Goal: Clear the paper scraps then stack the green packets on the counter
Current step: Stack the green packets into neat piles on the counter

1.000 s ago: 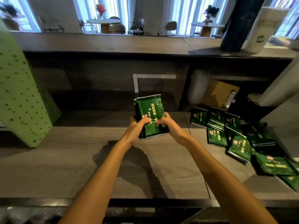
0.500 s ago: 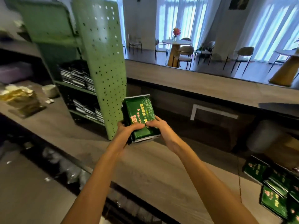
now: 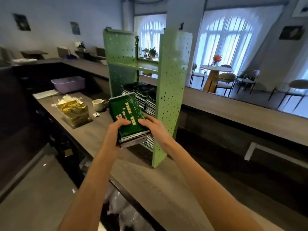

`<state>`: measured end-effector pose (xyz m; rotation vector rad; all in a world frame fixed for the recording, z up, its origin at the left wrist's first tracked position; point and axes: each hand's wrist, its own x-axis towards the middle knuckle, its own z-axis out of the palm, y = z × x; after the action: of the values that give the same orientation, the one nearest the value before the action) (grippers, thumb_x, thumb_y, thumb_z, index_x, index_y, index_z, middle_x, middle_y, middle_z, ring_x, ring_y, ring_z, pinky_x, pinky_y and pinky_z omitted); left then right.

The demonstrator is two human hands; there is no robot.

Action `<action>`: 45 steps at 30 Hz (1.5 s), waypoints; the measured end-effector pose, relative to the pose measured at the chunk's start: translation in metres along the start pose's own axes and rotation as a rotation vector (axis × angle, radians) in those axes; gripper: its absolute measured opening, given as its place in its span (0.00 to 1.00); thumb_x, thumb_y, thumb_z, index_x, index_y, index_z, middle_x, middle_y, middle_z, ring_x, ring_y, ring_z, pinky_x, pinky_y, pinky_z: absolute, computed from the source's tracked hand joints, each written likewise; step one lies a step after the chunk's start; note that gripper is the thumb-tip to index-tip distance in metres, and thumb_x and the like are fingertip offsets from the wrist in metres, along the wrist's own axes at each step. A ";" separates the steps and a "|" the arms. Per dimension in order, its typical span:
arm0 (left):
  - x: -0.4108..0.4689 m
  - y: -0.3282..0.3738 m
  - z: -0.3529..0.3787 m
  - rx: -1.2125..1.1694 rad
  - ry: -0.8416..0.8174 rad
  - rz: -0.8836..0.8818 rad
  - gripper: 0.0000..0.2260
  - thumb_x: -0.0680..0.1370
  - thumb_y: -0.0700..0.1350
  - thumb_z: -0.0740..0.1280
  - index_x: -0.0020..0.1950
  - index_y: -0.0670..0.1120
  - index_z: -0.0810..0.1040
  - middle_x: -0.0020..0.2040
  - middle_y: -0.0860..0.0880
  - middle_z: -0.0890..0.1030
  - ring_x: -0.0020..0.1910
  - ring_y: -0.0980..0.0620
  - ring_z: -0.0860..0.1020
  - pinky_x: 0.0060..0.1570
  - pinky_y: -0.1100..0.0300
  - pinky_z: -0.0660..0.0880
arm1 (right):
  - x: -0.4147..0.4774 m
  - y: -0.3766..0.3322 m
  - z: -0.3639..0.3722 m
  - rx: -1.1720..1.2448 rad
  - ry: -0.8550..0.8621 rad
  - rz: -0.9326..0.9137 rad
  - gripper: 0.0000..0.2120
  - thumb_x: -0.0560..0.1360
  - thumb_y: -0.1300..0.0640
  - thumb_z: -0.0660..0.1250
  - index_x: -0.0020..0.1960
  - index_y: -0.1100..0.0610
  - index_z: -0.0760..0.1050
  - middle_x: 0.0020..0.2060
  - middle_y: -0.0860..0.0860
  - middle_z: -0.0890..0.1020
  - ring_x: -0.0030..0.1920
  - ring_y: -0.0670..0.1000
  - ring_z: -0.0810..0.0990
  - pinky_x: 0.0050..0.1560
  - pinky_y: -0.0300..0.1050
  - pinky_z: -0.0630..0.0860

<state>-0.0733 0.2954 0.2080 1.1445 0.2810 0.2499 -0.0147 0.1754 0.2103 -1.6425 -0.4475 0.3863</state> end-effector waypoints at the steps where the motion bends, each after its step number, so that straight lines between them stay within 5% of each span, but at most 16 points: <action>1: 0.011 0.011 -0.005 -0.003 -0.018 0.014 0.06 0.76 0.39 0.60 0.46 0.45 0.76 0.30 0.51 0.83 0.28 0.54 0.81 0.27 0.64 0.78 | 0.011 -0.006 0.007 0.013 0.036 -0.040 0.13 0.78 0.55 0.62 0.61 0.56 0.72 0.52 0.53 0.78 0.54 0.51 0.76 0.52 0.36 0.73; 4: 0.054 0.044 -0.019 -0.004 -0.077 0.064 0.06 0.75 0.38 0.61 0.46 0.45 0.77 0.32 0.51 0.84 0.31 0.54 0.82 0.34 0.62 0.79 | 0.052 -0.018 0.021 -0.020 0.214 -0.268 0.10 0.76 0.52 0.63 0.49 0.56 0.78 0.43 0.52 0.80 0.48 0.53 0.78 0.54 0.48 0.74; 9: 0.114 0.109 -0.026 -0.005 -0.215 0.083 0.10 0.73 0.41 0.64 0.53 0.46 0.78 0.38 0.51 0.85 0.37 0.52 0.82 0.36 0.60 0.78 | 0.101 -0.052 0.029 -0.202 0.774 -0.649 0.06 0.72 0.61 0.62 0.39 0.60 0.75 0.29 0.48 0.73 0.30 0.47 0.70 0.32 0.33 0.66; 12: 0.139 0.145 -0.014 0.022 -0.336 0.128 0.06 0.74 0.41 0.64 0.48 0.47 0.78 0.36 0.52 0.84 0.35 0.52 0.82 0.35 0.61 0.78 | 0.123 -0.073 0.021 -0.319 1.089 -0.824 0.03 0.67 0.66 0.61 0.40 0.62 0.72 0.31 0.51 0.72 0.31 0.48 0.69 0.32 0.32 0.65; 16: 0.162 0.172 0.011 0.058 -0.463 0.092 0.04 0.72 0.43 0.66 0.46 0.47 0.77 0.37 0.50 0.83 0.39 0.50 0.80 0.40 0.58 0.77 | 0.136 -0.087 0.005 -0.339 1.241 -0.879 0.13 0.64 0.68 0.63 0.48 0.60 0.68 0.39 0.47 0.68 0.39 0.46 0.69 0.39 0.29 0.67; 23: 0.204 0.197 0.055 0.185 -0.616 -0.027 0.06 0.73 0.47 0.66 0.46 0.46 0.74 0.30 0.49 0.82 0.33 0.50 0.80 0.34 0.59 0.79 | 0.150 -0.090 -0.015 -0.394 1.167 -0.822 0.24 0.63 0.65 0.62 0.60 0.64 0.67 0.52 0.52 0.71 0.53 0.53 0.73 0.55 0.41 0.71; 32: 0.244 0.198 0.091 0.511 -0.732 -0.225 0.12 0.72 0.49 0.67 0.48 0.41 0.75 0.43 0.43 0.81 0.44 0.44 0.79 0.45 0.52 0.76 | 0.164 -0.090 -0.032 -0.426 1.044 -0.788 0.29 0.64 0.65 0.62 0.65 0.55 0.64 0.56 0.51 0.70 0.55 0.47 0.71 0.54 0.27 0.68; 37: 0.252 0.197 0.099 0.620 -0.786 -0.226 0.13 0.73 0.50 0.66 0.50 0.42 0.75 0.45 0.42 0.81 0.46 0.43 0.78 0.49 0.52 0.76 | 0.165 -0.081 -0.039 -0.449 1.034 -0.780 0.32 0.64 0.66 0.62 0.66 0.51 0.62 0.56 0.39 0.69 0.59 0.49 0.71 0.63 0.46 0.71; 45: 0.244 0.193 0.106 0.640 -0.736 -0.132 0.11 0.76 0.51 0.63 0.49 0.43 0.73 0.45 0.44 0.79 0.45 0.45 0.77 0.49 0.52 0.76 | 0.164 -0.083 -0.036 -0.387 1.019 -0.760 0.29 0.66 0.64 0.62 0.65 0.48 0.61 0.56 0.36 0.67 0.58 0.44 0.70 0.63 0.57 0.72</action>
<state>0.1817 0.3624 0.4036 1.7530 -0.2411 -0.4134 0.1392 0.2346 0.2985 -1.6571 -0.3230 -1.1209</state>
